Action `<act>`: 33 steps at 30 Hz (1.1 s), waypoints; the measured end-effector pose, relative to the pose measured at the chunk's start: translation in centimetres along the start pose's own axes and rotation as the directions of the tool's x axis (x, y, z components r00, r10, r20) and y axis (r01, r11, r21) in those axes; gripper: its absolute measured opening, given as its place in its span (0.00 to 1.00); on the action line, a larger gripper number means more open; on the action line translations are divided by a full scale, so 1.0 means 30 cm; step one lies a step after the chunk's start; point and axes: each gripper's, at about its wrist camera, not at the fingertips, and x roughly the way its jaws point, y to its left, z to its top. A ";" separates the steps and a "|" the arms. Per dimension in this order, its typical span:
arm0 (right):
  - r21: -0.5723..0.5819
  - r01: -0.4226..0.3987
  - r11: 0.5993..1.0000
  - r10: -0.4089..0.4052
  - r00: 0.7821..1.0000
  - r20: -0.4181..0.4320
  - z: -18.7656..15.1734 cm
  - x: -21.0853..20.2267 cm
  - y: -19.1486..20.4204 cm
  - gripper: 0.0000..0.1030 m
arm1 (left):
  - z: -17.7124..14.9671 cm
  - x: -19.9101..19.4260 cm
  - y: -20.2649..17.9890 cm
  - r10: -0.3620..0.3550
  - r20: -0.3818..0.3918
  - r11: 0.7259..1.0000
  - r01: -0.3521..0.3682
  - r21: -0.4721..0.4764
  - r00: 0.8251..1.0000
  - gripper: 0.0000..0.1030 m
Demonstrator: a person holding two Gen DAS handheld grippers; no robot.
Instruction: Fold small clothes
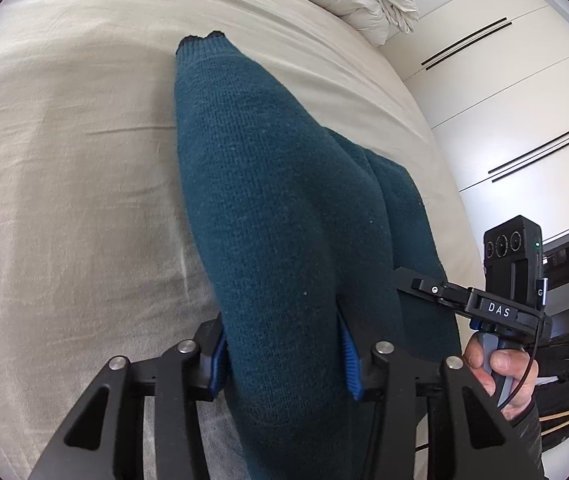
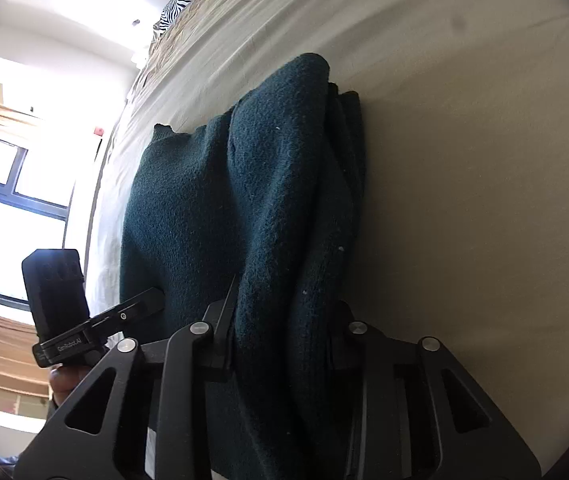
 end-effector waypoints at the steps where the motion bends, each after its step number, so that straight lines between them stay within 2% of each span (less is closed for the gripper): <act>1: -0.038 0.050 0.998 -0.050 0.999 0.018 -0.011 -0.005 0.034 0.23 | -0.007 -0.010 -0.007 0.010 0.005 1.000 -0.010 0.008 1.000 0.42; 4: -0.126 0.185 0.975 -0.177 0.981 0.074 -0.040 -0.026 0.145 0.21 | -0.030 -0.057 -0.031 0.035 0.023 0.999 -0.036 0.028 0.999 0.40; 11: -0.284 0.316 0.905 -0.270 0.944 0.192 -0.198 -0.109 0.419 0.20 | -0.144 -0.306 -0.041 0.096 0.100 0.991 -0.104 0.084 0.990 0.39; 18: -0.376 0.303 0.876 -0.224 0.945 0.238 -0.445 -0.161 0.669 0.20 | -0.342 -0.580 0.039 0.155 0.151 0.979 -0.172 0.110 0.976 0.40; 23: -0.416 0.273 0.867 -0.192 0.955 0.227 -0.617 -0.105 0.823 0.20 | -0.489 -0.713 0.142 0.177 0.168 0.977 -0.194 0.091 0.970 0.40; 28: -0.411 0.206 0.888 -0.138 0.972 0.189 -0.741 -0.013 0.897 0.20 | -0.575 -0.764 0.237 0.185 0.170 0.980 -0.195 0.044 0.968 0.40; 33: -0.410 0.199 0.890 -0.140 0.975 0.171 -0.830 0.077 0.927 0.20 | -0.613 -0.748 0.287 0.191 0.165 0.980 -0.198 0.025 0.968 0.40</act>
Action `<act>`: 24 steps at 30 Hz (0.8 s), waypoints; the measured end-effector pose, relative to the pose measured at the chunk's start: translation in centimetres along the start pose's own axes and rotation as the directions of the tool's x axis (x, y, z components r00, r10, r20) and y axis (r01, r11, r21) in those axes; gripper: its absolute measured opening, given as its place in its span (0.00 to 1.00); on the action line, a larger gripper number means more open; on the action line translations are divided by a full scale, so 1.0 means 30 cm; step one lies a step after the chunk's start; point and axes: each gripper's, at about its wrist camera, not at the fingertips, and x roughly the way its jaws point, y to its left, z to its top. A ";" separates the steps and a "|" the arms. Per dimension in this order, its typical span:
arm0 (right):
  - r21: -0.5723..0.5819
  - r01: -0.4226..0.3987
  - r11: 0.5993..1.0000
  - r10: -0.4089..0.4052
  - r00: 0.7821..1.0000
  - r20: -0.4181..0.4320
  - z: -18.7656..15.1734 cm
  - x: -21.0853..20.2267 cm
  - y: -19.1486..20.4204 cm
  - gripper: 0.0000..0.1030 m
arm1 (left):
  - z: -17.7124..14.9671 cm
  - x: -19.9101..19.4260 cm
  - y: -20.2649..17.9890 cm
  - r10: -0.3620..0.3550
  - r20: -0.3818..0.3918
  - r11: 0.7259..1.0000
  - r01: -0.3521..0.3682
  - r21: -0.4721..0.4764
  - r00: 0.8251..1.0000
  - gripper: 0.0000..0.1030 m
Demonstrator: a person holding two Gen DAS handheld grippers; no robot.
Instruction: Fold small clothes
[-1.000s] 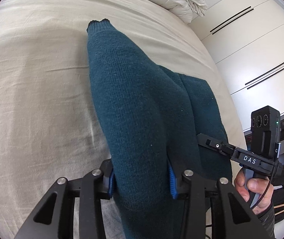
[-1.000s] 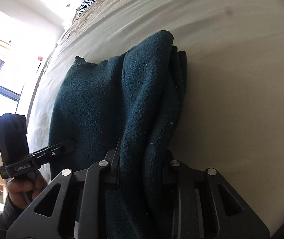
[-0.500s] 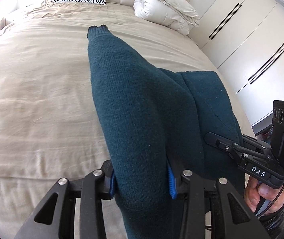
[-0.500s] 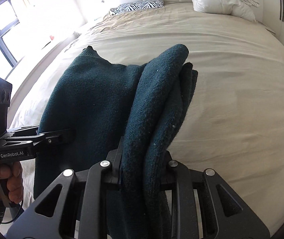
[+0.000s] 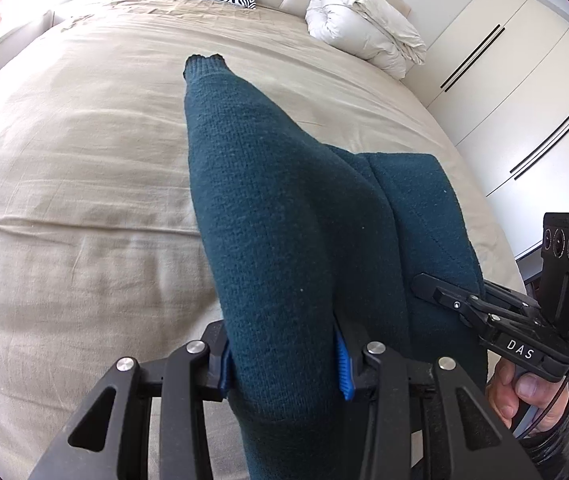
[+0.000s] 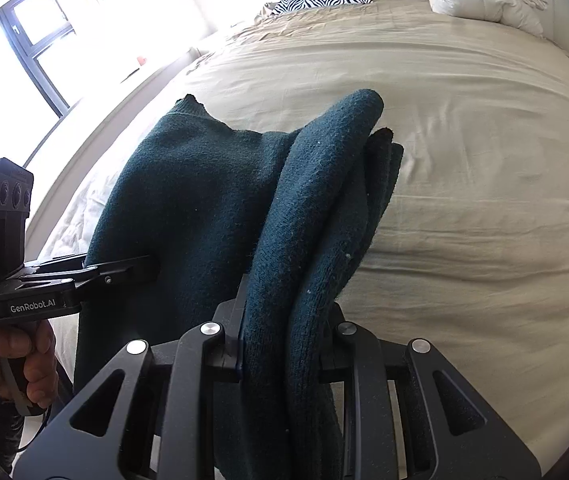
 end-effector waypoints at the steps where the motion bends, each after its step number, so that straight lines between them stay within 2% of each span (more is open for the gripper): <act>1: 0.005 -0.001 1.000 0.001 1.000 -0.003 -0.008 0.010 0.002 0.20 | -0.009 0.008 0.005 0.000 -0.003 1.000 0.000 -0.001 1.000 0.40; 6: 0.047 -0.012 0.999 0.013 1.000 -0.021 -0.070 0.049 -0.018 0.20 | -0.036 0.093 0.027 0.000 -0.035 1.000 -0.001 -0.004 0.999 0.41; 10: 0.150 -0.069 0.986 0.077 0.996 -0.046 -0.110 0.119 -0.157 0.22 | -0.060 0.138 0.064 -0.020 -0.036 0.999 0.018 -0.042 0.999 0.48; 13: 0.270 -0.166 0.949 0.181 0.983 -0.031 -0.166 0.150 -0.242 0.34 | -0.070 0.141 0.077 -0.038 -0.027 0.998 0.037 -0.043 0.999 0.52; 14: 0.306 -0.188 0.933 0.204 0.979 -0.019 -0.181 0.151 -0.270 0.41 | -0.073 0.140 0.081 -0.041 -0.024 0.998 0.040 -0.046 0.999 0.52; 17: 0.385 -0.244 0.890 0.257 0.966 0.018 -0.208 0.152 -0.327 0.45 | -0.104 0.117 0.115 -0.052 -0.013 0.996 0.051 -0.073 0.999 0.54; 21: 0.404 -0.207 0.891 0.212 0.977 0.033 -0.208 0.091 -0.360 0.49 | -0.122 0.060 0.111 -0.014 0.020 0.997 0.015 -0.082 1.000 0.54; 24: 0.381 -0.172 0.908 0.162 0.985 0.058 -0.207 0.001 -0.351 0.49 | -0.127 -0.028 0.081 0.039 0.089 0.997 -0.033 -0.075 0.995 0.53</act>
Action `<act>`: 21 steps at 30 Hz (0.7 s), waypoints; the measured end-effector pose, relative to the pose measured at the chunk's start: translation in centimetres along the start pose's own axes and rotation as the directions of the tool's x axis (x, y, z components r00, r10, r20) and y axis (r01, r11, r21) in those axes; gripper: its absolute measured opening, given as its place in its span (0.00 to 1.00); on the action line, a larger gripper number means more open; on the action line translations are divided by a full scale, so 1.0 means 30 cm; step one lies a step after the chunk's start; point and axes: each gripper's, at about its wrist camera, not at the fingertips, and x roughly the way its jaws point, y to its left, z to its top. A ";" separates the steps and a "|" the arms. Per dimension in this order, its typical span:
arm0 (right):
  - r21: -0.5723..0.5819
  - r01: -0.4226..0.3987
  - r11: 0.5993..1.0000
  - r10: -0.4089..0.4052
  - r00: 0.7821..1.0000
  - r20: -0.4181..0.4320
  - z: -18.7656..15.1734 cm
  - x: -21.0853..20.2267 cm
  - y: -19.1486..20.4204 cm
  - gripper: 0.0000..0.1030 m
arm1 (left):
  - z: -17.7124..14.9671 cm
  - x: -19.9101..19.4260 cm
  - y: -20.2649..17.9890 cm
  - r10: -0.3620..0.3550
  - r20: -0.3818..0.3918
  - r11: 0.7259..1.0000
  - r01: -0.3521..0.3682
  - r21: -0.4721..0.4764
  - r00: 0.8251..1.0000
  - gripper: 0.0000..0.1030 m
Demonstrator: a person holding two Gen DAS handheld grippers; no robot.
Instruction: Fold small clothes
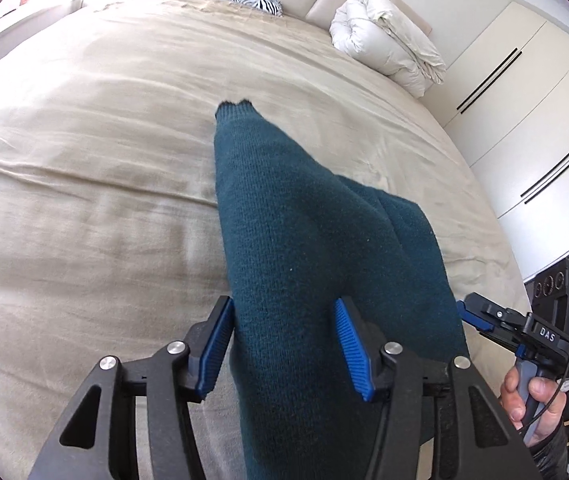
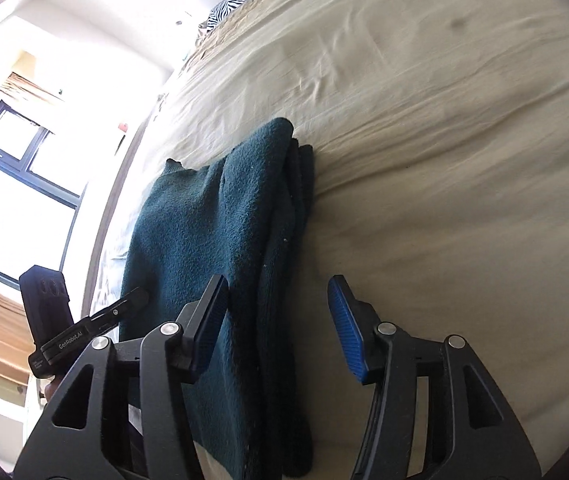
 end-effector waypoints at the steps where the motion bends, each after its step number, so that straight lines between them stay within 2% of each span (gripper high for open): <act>1: -0.026 0.017 1.000 -0.016 1.000 0.023 -0.010 -0.037 0.019 0.49 | 0.000 -0.035 -0.011 0.003 0.032 1.000 -0.003 0.006 0.999 0.53; 3: -0.060 0.004 0.998 -0.001 0.998 0.060 -0.026 -0.108 0.059 0.49 | 0.004 -0.089 -0.040 0.001 0.080 1.000 -0.004 0.031 0.997 0.53; 5: -0.084 -0.072 0.994 0.078 0.995 0.063 -0.038 -0.144 0.098 0.49 | 0.006 -0.106 -0.081 -0.008 0.094 0.997 0.001 0.075 0.996 0.53; 7: -0.117 -0.145 0.982 0.149 0.988 0.026 -0.064 -0.138 0.145 0.49 | -0.005 -0.084 -0.105 -0.019 0.074 0.995 0.012 0.099 0.997 0.53; 9: -0.135 -0.181 0.974 0.179 0.983 -0.033 -0.083 -0.106 0.179 0.49 | -0.032 -0.047 -0.110 -0.010 0.046 0.994 0.005 0.105 0.999 0.53; 12: -0.099 -0.160 0.982 0.151 0.984 -0.094 -0.129 -0.014 0.155 0.48 | -0.059 -0.025 -0.103 0.009 0.056 0.992 -0.016 0.121 0.998 0.53; 13: -0.080 -0.154 0.985 0.145 0.983 -0.109 -0.139 0.011 0.134 0.44 | -0.056 -0.016 -0.102 0.003 0.053 0.993 -0.010 0.116 0.999 0.53; 15: -0.060 -0.126 0.990 0.119 0.987 -0.109 -0.148 0.047 0.084 0.28 | -0.052 -0.002 -0.097 -0.007 0.049 0.994 0.002 0.106 0.999 0.53; 18: -0.012 -0.179 0.984 0.178 0.980 -0.090 -0.149 0.050 0.021 0.22 | -0.063 0.022 -0.096 -0.003 0.050 0.993 -0.003 0.116 0.999 0.53; 21: -0.009 -0.179 0.984 0.178 0.980 -0.085 -0.148 0.037 0.020 0.21 | -0.075 0.028 -0.100 0.002 0.071 0.991 -0.012 0.130 0.997 0.53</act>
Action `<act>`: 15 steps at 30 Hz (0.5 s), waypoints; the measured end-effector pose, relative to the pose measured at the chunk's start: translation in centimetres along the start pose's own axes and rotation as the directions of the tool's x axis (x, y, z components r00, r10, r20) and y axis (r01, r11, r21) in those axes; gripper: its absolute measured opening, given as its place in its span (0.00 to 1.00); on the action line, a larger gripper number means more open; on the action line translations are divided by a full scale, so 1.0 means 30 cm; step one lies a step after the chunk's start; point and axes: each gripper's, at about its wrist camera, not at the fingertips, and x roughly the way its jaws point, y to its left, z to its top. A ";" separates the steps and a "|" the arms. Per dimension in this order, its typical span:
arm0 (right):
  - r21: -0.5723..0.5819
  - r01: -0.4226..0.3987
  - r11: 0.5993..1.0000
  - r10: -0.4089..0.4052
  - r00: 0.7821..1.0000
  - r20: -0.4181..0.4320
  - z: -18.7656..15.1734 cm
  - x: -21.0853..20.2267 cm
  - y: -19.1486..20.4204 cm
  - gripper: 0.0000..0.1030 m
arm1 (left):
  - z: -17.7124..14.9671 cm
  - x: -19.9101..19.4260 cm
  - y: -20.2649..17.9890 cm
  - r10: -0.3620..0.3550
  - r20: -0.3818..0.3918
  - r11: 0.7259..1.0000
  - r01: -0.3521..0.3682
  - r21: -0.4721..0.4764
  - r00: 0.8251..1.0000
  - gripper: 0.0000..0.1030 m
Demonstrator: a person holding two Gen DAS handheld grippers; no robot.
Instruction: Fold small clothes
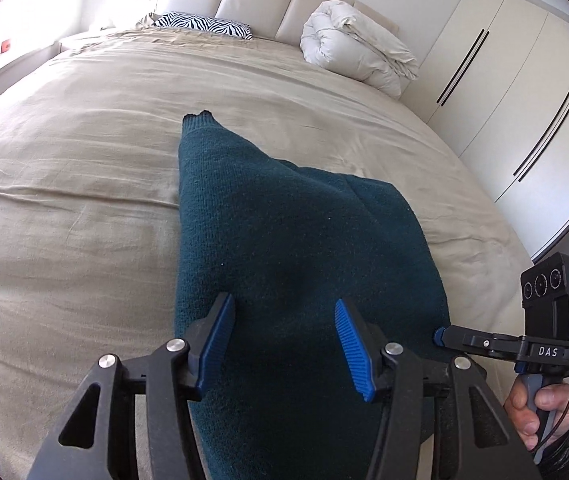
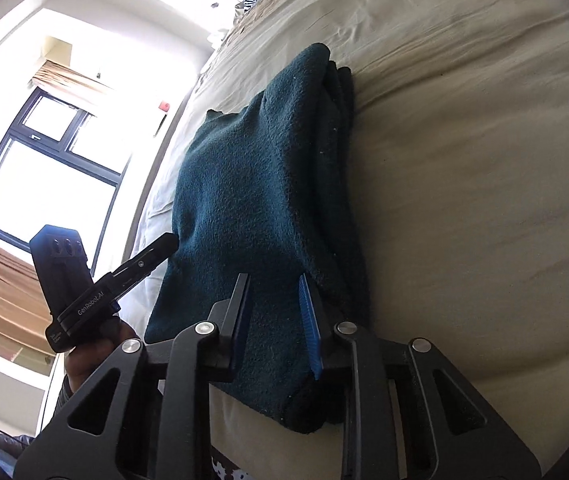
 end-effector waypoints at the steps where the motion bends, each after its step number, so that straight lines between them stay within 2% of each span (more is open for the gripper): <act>1: -0.005 0.007 1.000 -0.007 1.000 0.001 0.000 -0.004 0.009 0.21 | 0.003 -0.006 0.003 -0.006 0.004 1.000 0.006 -0.009 1.000 0.53; 4: -0.018 0.015 1.000 -0.014 0.999 0.029 0.036 -0.033 0.048 0.24 | 0.026 -0.034 0.013 -0.030 0.017 0.998 0.031 -0.048 0.999 0.53; 9: -0.055 0.006 0.998 -0.003 0.999 0.054 0.178 -0.029 0.111 0.24 | 0.074 -0.050 -0.018 -0.017 0.056 0.999 0.019 -0.028 0.998 0.53; 12: -0.042 0.002 0.999 0.000 0.999 0.040 0.264 0.044 0.118 0.24 | 0.098 -0.011 -0.033 -0.016 0.042 1.000 0.017 -0.015 0.999 0.53; 15: -0.018 0.020 1.000 -0.020 1.000 0.010 0.333 0.116 0.095 0.24 | 0.106 0.080 -0.030 0.000 -0.029 1.000 -0.001 -0.001 1.000 0.53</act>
